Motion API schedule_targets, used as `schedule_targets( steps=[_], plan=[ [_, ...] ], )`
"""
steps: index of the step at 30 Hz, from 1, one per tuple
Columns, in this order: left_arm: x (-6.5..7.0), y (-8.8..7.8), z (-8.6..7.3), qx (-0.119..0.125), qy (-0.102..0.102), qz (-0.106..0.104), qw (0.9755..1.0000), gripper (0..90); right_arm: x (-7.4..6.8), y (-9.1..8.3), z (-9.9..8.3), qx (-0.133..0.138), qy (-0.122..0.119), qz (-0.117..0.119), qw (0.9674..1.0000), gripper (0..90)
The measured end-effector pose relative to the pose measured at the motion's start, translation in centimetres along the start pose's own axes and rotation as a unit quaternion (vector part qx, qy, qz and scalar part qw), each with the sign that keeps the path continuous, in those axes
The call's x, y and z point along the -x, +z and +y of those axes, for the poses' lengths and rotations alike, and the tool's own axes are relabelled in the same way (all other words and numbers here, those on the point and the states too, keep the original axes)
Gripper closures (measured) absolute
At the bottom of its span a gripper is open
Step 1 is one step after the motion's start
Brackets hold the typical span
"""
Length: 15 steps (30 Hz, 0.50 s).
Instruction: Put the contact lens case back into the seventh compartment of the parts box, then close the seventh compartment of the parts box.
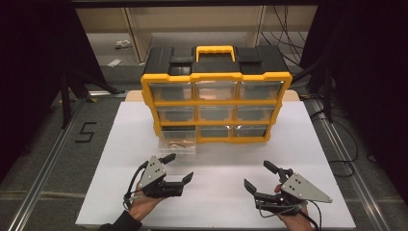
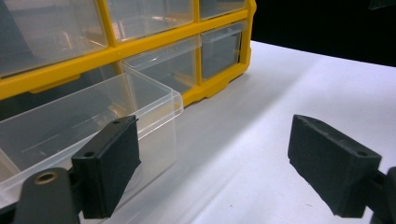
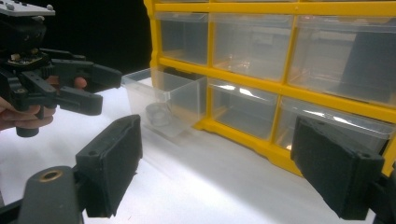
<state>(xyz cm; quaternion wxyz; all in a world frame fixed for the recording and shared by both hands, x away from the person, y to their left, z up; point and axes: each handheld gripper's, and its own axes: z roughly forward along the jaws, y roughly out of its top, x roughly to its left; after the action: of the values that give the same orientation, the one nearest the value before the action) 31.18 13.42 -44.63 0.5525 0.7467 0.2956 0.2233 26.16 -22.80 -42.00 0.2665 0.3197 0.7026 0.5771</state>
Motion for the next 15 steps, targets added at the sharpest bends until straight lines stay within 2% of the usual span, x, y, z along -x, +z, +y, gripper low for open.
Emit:
schedule_targets(
  steps=[2,12,14,15],
  plan=[
    [-0.04,0.11,0.00,-0.003,-0.005,-0.004,1.0000,16.5,0.01,-0.07,0.01,-0.001,-0.001,0.000,1.0000,17.6],
    [-0.18,0.46,-0.22,-0.024,0.001,-0.001,0.9997,17.4,0.00,0.01,-0.01,0.000,-0.002,0.000,1.0000,17.6],
    [-0.23,0.49,-0.24,-0.027,0.003,-0.003,0.9996,19.3,-0.05,0.03,-0.03,0.002,-0.006,-0.002,1.0000,17.6],
    [-0.25,0.50,-0.25,-0.027,0.005,-0.003,0.9996,23.2,-0.10,0.03,-0.03,-0.001,-0.007,-0.002,1.0000,17.6]
  ],
)
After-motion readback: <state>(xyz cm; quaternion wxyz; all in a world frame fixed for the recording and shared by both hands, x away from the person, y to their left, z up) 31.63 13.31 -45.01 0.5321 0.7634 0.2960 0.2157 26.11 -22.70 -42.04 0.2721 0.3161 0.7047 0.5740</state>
